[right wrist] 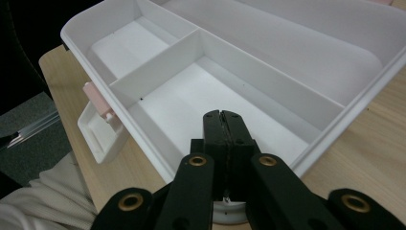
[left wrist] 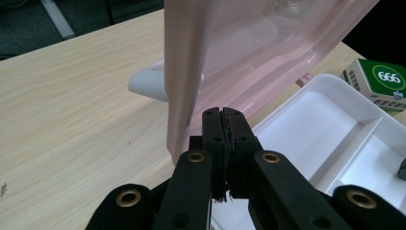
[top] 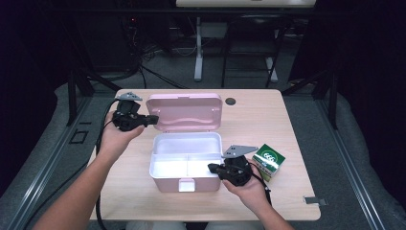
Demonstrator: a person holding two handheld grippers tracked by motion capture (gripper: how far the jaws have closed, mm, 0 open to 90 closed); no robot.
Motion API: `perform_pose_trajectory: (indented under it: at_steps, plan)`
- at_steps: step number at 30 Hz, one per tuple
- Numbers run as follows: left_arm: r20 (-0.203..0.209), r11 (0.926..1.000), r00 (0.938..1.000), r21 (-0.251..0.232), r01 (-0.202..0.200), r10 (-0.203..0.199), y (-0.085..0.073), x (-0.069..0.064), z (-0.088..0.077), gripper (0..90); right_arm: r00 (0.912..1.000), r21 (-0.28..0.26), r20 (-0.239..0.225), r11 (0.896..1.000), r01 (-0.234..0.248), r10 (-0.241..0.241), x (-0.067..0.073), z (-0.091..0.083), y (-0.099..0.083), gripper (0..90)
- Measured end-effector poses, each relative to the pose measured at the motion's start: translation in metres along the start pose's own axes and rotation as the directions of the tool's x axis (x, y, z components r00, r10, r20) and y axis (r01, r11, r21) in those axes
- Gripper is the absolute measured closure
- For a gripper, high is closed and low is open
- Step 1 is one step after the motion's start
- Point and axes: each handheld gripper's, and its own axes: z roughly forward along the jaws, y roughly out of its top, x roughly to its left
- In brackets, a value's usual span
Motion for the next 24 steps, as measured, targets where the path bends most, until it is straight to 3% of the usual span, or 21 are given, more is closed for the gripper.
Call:
perform_pose_trajectory:
  at_steps: [9,24]
  plan:
    - [-0.009,0.9999,0.9999,0.011,0.007,-0.007,0.001,0.004,0.006,88.3,0.9998,0.004,-0.012,1.000,-0.015,0.015,-0.001,0.000,0.000,90.0]
    - [-0.040,0.9994,0.9990,0.028,0.022,-0.021,-0.006,0.014,0.011,83.8,1.0000,0.002,-0.009,1.000,0.001,-0.001,-0.001,0.000,0.000,90.0]
